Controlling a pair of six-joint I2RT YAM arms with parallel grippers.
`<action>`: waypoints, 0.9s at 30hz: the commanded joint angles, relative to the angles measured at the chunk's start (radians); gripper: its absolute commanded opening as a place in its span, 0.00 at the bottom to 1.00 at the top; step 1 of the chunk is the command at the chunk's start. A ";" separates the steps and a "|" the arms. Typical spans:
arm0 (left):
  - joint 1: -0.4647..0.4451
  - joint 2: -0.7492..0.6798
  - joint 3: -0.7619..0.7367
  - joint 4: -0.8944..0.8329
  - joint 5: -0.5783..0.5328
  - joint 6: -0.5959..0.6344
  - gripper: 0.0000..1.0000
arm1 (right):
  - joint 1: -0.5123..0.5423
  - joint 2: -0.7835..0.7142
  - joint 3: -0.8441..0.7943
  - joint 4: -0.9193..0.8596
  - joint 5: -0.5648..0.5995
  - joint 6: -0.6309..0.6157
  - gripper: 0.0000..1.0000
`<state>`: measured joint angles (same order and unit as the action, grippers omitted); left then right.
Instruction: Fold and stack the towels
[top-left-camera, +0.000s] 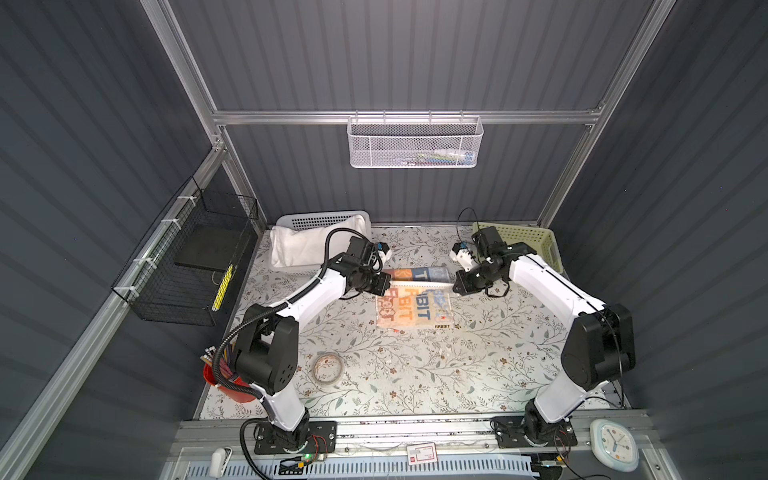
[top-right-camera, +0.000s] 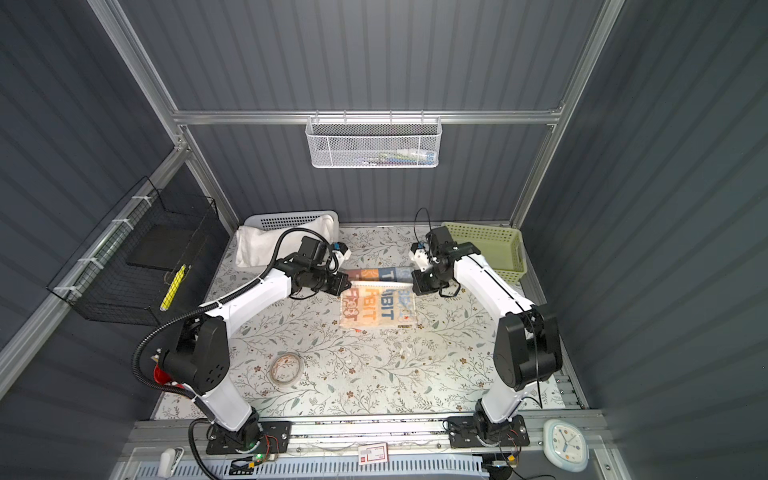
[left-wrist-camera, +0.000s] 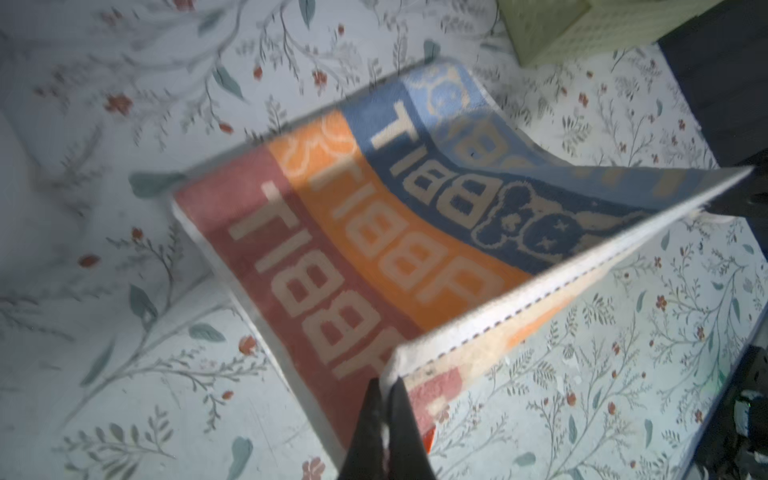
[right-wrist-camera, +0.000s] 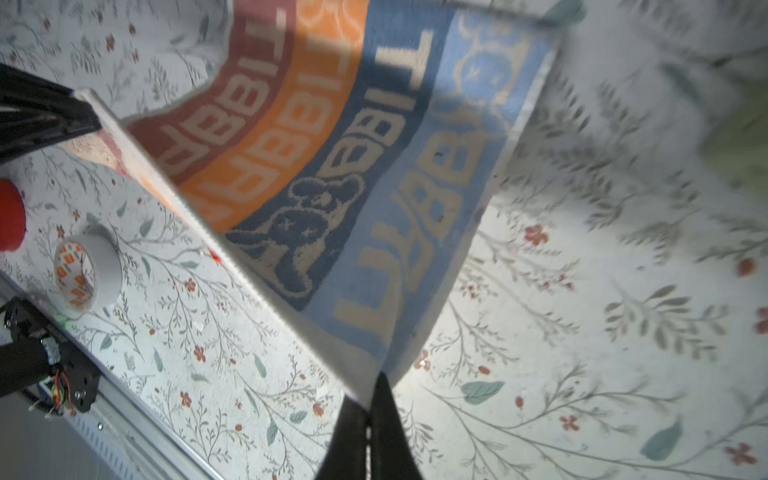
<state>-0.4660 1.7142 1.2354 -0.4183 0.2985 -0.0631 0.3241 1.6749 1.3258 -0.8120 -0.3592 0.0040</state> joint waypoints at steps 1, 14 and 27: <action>0.015 -0.022 -0.126 0.005 -0.027 -0.041 0.24 | 0.012 0.001 -0.121 0.000 -0.073 0.024 0.31; 0.017 -0.131 -0.260 0.091 0.012 -0.159 0.40 | 0.011 0.001 -0.180 0.093 -0.063 0.154 0.48; -0.007 0.056 -0.220 0.159 0.071 -0.216 0.36 | 0.053 0.216 -0.163 0.158 -0.109 0.195 0.38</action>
<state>-0.4568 1.7733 1.0306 -0.2668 0.3420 -0.2535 0.3691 1.9045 1.2083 -0.6529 -0.4515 0.1749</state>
